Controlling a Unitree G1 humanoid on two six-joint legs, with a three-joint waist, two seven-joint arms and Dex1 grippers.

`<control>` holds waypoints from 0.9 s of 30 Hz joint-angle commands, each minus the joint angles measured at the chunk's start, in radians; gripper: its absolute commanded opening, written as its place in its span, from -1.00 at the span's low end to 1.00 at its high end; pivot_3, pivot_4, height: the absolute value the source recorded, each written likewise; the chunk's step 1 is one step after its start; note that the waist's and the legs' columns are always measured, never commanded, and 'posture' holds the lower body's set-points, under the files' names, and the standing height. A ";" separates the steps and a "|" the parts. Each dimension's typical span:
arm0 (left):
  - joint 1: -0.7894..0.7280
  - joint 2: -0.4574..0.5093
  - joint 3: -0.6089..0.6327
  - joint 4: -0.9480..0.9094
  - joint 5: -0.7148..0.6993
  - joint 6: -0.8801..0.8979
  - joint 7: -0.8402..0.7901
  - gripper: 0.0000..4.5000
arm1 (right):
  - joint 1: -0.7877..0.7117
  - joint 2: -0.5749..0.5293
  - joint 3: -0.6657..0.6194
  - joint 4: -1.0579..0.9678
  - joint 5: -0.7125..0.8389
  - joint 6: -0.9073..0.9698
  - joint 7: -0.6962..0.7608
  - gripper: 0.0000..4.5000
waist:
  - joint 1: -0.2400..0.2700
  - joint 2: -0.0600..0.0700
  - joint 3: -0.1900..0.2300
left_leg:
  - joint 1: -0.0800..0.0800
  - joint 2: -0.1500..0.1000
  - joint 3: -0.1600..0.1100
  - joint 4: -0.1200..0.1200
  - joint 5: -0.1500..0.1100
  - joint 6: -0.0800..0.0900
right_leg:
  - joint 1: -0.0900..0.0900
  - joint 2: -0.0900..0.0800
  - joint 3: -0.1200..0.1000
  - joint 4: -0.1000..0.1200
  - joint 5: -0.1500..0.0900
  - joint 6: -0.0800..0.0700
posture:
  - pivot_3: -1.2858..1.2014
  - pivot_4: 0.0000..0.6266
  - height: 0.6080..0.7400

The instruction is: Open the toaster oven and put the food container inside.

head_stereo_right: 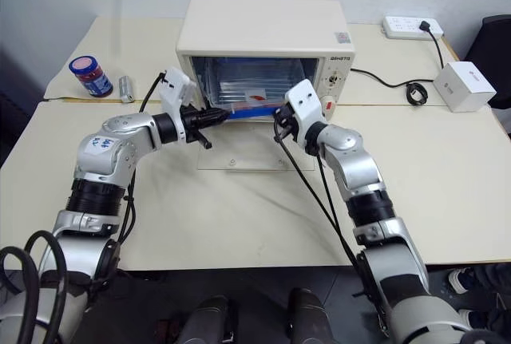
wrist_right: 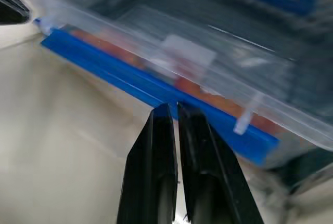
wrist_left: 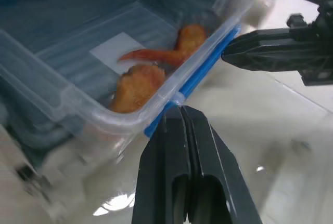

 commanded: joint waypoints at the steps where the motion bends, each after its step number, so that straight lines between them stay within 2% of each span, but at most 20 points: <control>1: -0.057 0.020 0.089 0.007 -0.013 -0.040 0.023 -1.00 | 0.000 -0.006 -0.050 -0.050 0.024 -0.020 0.025 -0.90 | -0.005 0.000 0.000 | 0.000 0.000 0.000 -0.001 0.000 0.000 | 0.000 0.000 0.000 0.000 0.000 0.000 | 0.03 -0.52 1.00; 5: -0.005 0.110 0.137 -0.155 -0.098 0.067 -0.083 -1.00 | 0.135 -0.083 -0.073 -0.311 0.118 0.110 0.148 -0.90 | -0.018 0.000 0.000 | 0.000 0.000 0.000 -0.003 0.000 0.000 | -0.001 0.000 -0.001 0.000 0.000 0.000 | 0.03 -0.52 1.00; 10: 0.113 0.302 0.251 -0.423 -0.290 0.303 -0.207 -1.00 | 0.390 -0.253 -0.167 -0.723 0.347 0.389 0.266 -0.90 | -0.020 0.001 0.001 | 0.000 0.000 -0.001 -0.004 0.000 0.000 | -0.001 -0.001 0.000 -0.001 0.000 0.000 | 0.03 -0.52 1.00; 13: 0.202 0.439 0.320 -0.547 -0.400 0.403 -0.303 -0.75 | 0.562 -0.350 -0.219 -0.892 0.439 0.502 0.289 -0.93 | -0.020 0.001 0.001 | 0.001 0.001 0.000 -0.003 0.000 0.000 | 0.000 0.000 0.000 -0.001 0.000 0.000 | 0.03 -0.52 1.00; 17: 0.312 0.576 0.392 -0.632 -0.495 0.462 -0.416 -0.22 | 0.713 -0.353 -0.224 -0.978 0.456 0.561 0.223 -0.93 | -0.018 0.001 0.001 | 0.004 0.001 0.001 -0.003 0.000 0.000 | 0.002 0.000 0.002 -0.001 0.000 0.000 | 0.03 -0.52 1.00; 21: 0.364 0.641 0.418 -0.672 -0.536 0.465 -0.459 0.31 | 0.722 -0.284 -0.155 -0.914 0.367 0.514 0.124 -0.93 | -0.017 0.001 0.001 | 0.005 0.001 0.001 -0.003 0.001 0.000 | 0.002 0.000 0.003 -0.001 0.000 0.000 | 0.03 -0.52 1.00; 26: 0.364 0.670 0.421 -0.665 -0.544 0.445 -0.454 0.99 | 0.661 -0.180 -0.077 -0.731 0.239 0.387 0.051 -0.93 | -0.015 0.001 0.001 | 0.004 0.000 0.001 -0.003 0.001 0.000 | 0.002 0.000 0.002 -0.001 0.000 -0.001 | 0.03 -0.52 1.00; 27: 0.364 0.674 0.420 -0.663 -0.540 0.440 -0.453 0.99 | 0.644 -0.163 -0.072 -0.696 0.222 0.367 0.041 -0.93 | -0.016 0.001 0.001 | 0.004 0.000 0.001 -0.003 0.001 0.000 | 0.001 0.000 0.002 -0.001 0.000 -0.001 | 0.03 -0.52 1.00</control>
